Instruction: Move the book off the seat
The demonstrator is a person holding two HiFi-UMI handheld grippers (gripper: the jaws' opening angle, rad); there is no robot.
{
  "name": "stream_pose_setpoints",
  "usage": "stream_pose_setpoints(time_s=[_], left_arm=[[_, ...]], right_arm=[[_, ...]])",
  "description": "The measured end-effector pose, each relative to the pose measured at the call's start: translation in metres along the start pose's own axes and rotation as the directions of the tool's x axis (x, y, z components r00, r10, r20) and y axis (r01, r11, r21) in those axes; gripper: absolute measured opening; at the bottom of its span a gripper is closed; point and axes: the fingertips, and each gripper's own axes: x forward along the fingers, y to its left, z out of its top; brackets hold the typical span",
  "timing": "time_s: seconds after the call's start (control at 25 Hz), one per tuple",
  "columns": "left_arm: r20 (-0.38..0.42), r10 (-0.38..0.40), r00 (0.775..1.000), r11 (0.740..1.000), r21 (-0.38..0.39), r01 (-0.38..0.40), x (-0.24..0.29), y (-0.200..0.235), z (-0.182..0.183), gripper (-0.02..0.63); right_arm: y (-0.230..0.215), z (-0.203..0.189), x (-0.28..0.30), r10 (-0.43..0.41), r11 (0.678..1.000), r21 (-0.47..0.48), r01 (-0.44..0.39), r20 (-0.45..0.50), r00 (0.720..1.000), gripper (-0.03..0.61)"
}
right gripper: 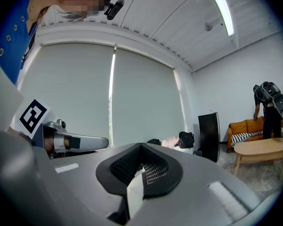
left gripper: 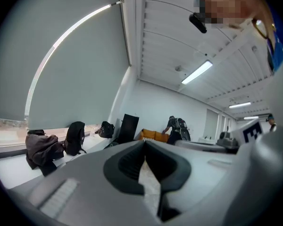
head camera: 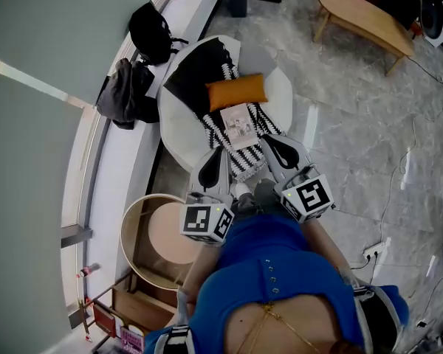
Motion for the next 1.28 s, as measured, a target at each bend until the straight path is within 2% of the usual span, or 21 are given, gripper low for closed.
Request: stream_pose_setpoints(time_s=[0.6,1.12,1.28], left_arm=[[0.035,0.081,0.996,0.997,0.007,-0.082,0.076,0.008,0.028,0.003],[0.027,0.113,0.993,0.994,0.004,-0.114,0.087,0.000,0.020,0.003],[0.028,0.125,0.992,0.992,0.024,-0.125,0.086,0.002,0.022,0.003]], right_arm=[[-0.041,0.028,0.059,0.147,0.987,-0.053,-0.149,-0.046,0.988,0.000],[-0.057,0.020,0.059,0.164,0.985,-0.038,-0.167,-0.061,0.985,0.001],[-0.056,0.022,0.061,0.167,0.985,-0.036,-0.169,-0.060,0.984,0.002]])
